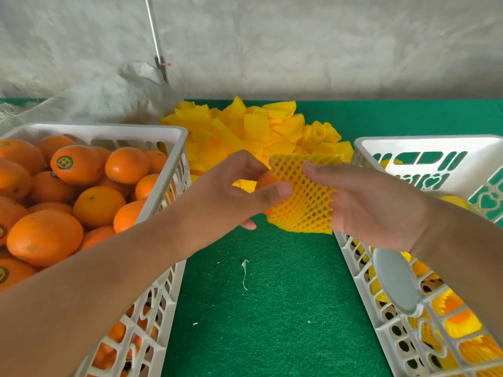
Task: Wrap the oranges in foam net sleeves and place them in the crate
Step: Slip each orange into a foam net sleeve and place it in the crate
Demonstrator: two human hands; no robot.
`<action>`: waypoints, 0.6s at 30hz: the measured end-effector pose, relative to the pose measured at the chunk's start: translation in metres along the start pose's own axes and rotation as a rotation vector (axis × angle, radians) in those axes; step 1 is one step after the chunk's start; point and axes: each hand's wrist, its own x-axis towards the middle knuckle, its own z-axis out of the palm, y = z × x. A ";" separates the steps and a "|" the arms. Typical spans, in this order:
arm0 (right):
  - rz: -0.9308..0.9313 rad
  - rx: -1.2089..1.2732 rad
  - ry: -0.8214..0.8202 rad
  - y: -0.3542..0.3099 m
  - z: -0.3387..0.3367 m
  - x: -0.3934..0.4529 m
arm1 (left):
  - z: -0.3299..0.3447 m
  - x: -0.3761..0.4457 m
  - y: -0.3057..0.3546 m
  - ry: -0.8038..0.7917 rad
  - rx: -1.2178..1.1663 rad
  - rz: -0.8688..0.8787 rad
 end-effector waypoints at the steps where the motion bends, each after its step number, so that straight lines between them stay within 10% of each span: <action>1: -0.001 -0.010 0.004 0.000 0.000 0.000 | 0.001 -0.001 0.001 0.022 0.053 0.015; 18: 0.052 0.001 0.045 0.007 0.006 0.003 | 0.009 -0.008 0.003 0.163 0.302 0.058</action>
